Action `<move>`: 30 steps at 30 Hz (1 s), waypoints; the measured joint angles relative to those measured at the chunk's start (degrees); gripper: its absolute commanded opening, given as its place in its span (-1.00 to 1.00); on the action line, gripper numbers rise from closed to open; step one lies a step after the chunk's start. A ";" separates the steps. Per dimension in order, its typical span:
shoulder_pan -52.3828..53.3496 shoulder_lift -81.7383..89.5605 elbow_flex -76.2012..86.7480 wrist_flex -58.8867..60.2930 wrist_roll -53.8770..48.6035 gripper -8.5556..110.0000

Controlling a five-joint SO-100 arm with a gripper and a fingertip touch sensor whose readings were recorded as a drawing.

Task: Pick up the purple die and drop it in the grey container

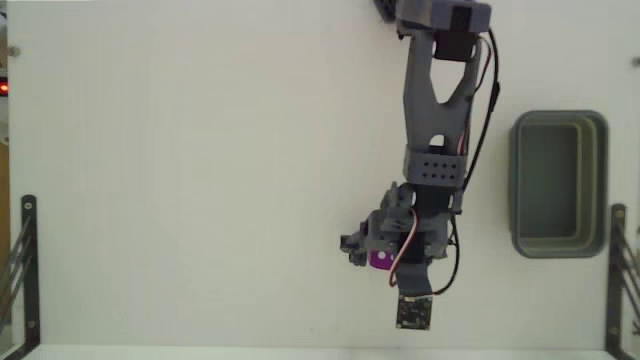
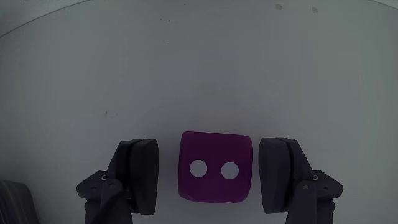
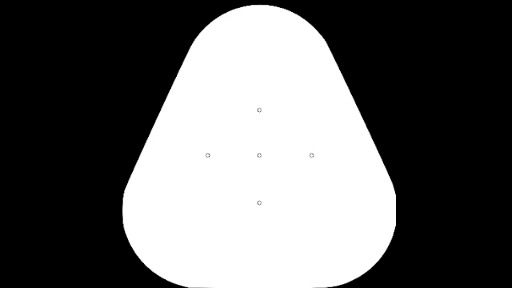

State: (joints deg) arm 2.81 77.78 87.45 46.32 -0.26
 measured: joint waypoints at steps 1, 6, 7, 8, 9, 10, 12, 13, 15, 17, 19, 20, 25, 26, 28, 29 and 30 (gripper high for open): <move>0.00 0.00 0.00 0.00 0.00 0.79; 0.00 0.00 0.00 0.00 0.00 0.76; 0.00 0.00 0.00 0.00 0.00 0.76; 0.00 0.00 0.00 0.00 0.00 0.75; 0.00 0.00 0.00 0.00 0.00 0.75; 0.00 0.00 0.00 0.00 0.00 0.75; 0.00 0.00 0.00 0.00 0.00 0.74; 0.00 0.00 0.00 0.00 0.00 0.73; 0.00 0.00 0.00 0.00 0.00 0.73; 0.00 0.00 0.00 0.00 0.00 0.72; 0.00 0.00 0.00 0.00 0.00 0.71; 0.00 0.00 0.00 0.00 0.00 0.71; 0.00 0.00 0.00 0.00 0.00 0.69; 0.00 0.00 0.00 0.00 0.00 0.68; 0.00 0.00 0.00 0.00 0.00 0.67; 0.00 0.00 0.00 0.00 0.00 0.67; 0.00 0.00 0.00 0.00 0.00 0.66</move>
State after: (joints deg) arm 2.81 77.78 87.45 46.32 -0.26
